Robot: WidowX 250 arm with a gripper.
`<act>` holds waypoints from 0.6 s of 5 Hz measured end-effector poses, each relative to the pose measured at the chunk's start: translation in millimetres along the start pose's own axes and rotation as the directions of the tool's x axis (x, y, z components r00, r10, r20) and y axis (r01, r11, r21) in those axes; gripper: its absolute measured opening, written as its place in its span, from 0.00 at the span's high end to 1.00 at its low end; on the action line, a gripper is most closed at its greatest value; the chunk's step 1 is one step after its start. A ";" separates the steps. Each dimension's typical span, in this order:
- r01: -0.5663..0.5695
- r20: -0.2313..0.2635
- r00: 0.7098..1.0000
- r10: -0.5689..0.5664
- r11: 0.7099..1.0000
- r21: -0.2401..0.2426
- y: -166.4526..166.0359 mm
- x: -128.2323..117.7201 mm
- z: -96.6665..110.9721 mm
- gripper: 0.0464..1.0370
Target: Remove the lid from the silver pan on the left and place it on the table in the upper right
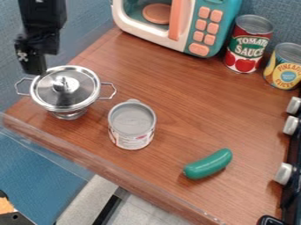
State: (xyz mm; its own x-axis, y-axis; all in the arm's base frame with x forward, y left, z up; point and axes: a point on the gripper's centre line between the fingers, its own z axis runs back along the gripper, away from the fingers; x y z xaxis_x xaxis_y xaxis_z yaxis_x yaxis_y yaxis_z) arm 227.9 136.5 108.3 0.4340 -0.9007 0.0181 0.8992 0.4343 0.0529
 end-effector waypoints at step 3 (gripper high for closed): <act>0.098 -0.002 0.995 -0.098 0.995 0.016 -8.2 10.3 -14.9 0.04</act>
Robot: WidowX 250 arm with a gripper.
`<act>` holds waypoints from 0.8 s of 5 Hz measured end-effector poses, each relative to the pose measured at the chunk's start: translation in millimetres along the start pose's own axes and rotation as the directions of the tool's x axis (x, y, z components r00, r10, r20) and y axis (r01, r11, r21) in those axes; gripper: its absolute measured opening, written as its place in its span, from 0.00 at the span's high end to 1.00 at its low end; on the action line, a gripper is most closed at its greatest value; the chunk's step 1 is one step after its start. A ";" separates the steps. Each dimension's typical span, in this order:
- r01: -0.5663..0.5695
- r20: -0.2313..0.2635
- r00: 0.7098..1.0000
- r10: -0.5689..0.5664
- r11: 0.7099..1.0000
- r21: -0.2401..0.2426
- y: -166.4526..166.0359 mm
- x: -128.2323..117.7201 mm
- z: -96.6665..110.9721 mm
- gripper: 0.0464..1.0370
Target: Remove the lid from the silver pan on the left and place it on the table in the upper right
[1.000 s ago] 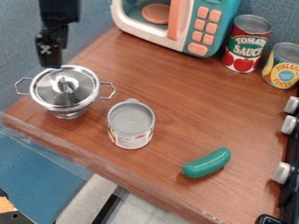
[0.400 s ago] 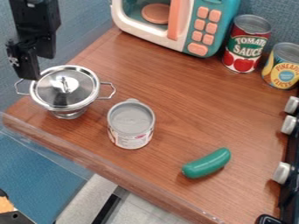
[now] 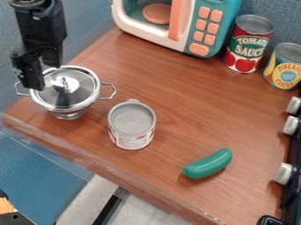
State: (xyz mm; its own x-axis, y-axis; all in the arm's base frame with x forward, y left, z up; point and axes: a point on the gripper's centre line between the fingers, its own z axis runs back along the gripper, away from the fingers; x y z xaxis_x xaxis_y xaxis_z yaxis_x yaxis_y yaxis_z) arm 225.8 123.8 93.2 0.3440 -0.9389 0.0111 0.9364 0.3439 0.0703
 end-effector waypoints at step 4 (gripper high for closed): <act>0.010 -0.048 0.999 -0.011 1.000 -0.009 10.7 18.8 -13.1 0.43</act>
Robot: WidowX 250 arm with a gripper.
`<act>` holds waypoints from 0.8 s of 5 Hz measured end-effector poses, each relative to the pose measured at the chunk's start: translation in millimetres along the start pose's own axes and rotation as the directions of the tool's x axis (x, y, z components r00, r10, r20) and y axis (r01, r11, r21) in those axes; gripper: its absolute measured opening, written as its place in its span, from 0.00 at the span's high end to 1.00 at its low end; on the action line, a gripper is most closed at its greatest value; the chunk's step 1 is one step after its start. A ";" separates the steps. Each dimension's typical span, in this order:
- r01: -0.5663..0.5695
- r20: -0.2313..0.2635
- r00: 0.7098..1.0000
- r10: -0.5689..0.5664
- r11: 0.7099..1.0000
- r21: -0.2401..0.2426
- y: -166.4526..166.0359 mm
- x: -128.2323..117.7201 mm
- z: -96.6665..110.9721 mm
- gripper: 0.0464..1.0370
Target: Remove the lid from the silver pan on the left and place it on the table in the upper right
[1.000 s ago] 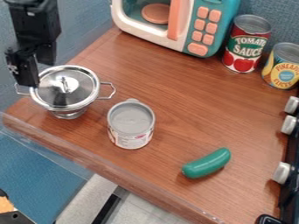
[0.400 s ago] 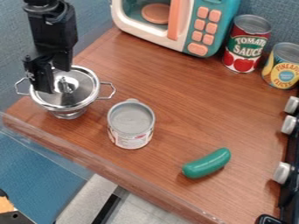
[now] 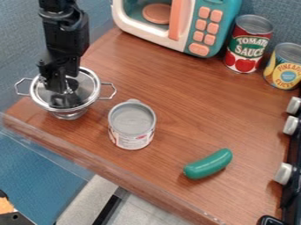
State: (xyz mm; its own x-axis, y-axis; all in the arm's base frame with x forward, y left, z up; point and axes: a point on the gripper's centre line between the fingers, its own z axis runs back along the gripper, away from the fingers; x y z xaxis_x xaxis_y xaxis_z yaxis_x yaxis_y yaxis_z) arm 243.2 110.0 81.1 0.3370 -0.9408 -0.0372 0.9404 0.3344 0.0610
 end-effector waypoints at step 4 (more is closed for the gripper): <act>-0.017 0.000 1.000 0.017 1.000 -0.014 -2.2 0.1 0.0 0.99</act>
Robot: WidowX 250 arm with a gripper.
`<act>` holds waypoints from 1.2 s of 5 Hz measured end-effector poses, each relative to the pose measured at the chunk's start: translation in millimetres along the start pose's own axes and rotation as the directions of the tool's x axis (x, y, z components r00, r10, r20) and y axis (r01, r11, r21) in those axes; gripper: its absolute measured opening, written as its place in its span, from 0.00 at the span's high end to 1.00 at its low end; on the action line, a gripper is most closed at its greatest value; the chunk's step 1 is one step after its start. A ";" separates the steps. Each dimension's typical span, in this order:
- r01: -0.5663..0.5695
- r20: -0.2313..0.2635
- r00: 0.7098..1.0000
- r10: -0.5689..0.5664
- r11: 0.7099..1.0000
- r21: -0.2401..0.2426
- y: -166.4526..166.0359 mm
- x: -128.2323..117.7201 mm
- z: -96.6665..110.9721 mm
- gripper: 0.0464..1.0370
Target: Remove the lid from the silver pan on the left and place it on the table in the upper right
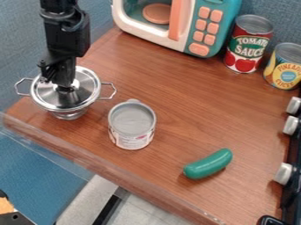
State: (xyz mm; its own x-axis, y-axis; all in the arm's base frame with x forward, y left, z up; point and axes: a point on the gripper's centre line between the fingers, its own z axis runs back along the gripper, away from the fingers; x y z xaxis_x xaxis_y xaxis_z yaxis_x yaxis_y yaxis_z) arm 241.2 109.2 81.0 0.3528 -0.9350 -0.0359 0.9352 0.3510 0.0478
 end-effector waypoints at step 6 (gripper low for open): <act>0.020 0.124 0.992 -0.033 0.994 0.108 12.8 179.8 72.5 0.99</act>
State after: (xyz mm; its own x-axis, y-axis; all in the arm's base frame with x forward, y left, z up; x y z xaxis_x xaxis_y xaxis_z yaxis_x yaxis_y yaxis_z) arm 314.3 -58.0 147.5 0.3148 -0.9452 0.0865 0.9331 0.3249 0.1544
